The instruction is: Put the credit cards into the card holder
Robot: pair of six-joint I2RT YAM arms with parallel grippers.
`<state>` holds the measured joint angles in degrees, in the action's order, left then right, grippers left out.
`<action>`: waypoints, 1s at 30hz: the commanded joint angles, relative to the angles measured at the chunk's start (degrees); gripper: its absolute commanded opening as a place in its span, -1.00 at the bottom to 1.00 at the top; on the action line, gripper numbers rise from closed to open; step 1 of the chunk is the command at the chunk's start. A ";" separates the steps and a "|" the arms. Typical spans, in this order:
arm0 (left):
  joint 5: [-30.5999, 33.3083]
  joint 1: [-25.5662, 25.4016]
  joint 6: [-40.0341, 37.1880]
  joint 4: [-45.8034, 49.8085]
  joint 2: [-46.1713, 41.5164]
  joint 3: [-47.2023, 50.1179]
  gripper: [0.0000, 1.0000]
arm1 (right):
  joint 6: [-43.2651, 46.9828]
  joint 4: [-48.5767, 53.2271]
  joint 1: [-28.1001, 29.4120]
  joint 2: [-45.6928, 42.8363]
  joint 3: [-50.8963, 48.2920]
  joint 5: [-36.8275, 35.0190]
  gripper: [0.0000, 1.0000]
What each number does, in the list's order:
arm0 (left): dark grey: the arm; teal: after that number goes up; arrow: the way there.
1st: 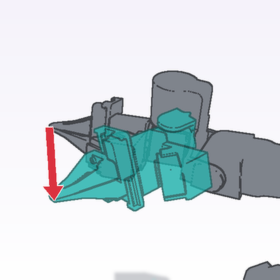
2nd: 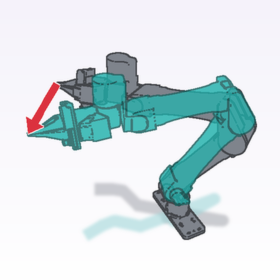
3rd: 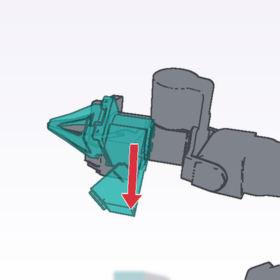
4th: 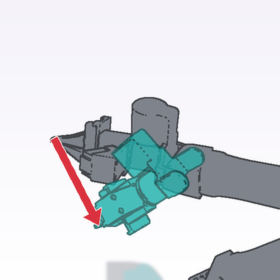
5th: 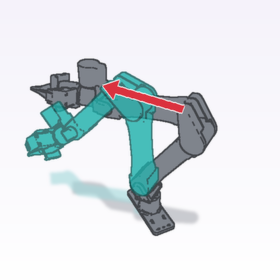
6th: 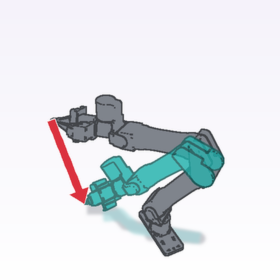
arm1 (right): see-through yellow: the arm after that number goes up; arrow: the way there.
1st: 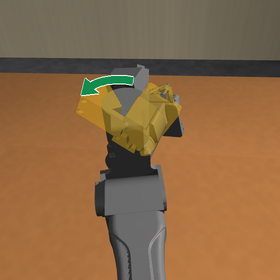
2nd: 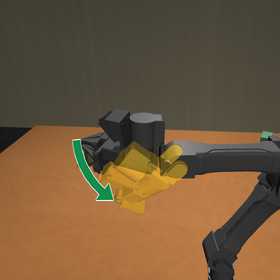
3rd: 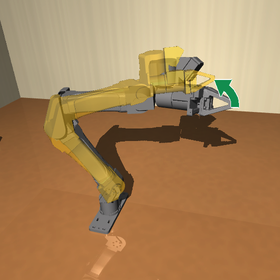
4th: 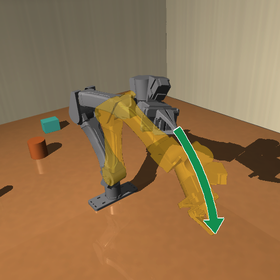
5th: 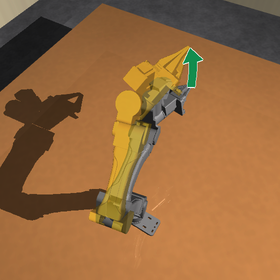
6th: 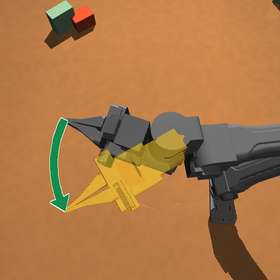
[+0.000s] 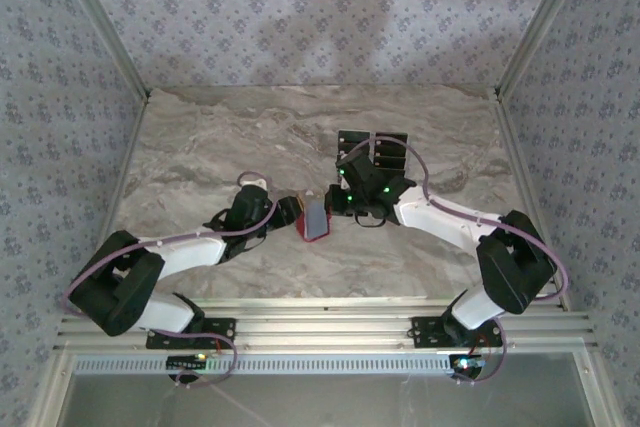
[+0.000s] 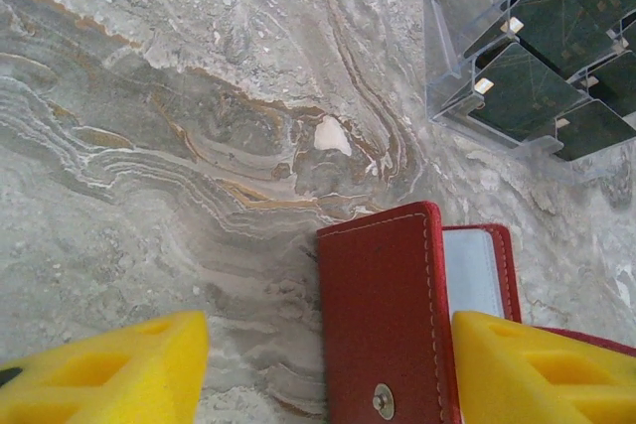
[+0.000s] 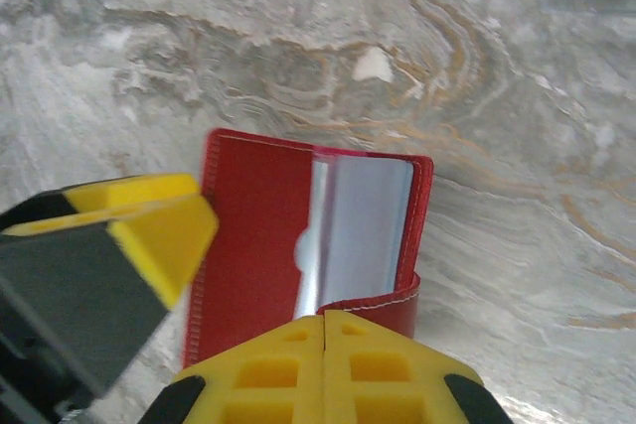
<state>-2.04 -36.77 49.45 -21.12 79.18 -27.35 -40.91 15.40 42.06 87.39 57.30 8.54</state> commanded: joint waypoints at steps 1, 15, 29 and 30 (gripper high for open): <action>0.87 -0.18 -0.73 0.77 -0.61 1.27 0.23 | 0.56 0.03 -0.69 -1.77 -2.45 -1.45 -1.00; 6.65 -0.48 -3.83 10.30 -1.66 2.43 0.21 | -0.05 -6.20 -4.30 -0.45 -13.55 -3.66 -0.80; 10.62 -2.26 -2.64 11.04 -3.41 5.72 0.27 | 1.07 -5.30 -6.36 2.80 -14.36 -6.40 -0.47; 11.03 -2.33 -2.69 11.94 -3.41 5.54 0.27 | 1.05 -4.99 -6.42 2.56 -14.26 -6.43 -0.44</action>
<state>6.72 -38.76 46.96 -12.99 76.36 -22.55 -40.62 9.43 36.05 90.00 43.20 3.64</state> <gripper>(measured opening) 0.634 0.271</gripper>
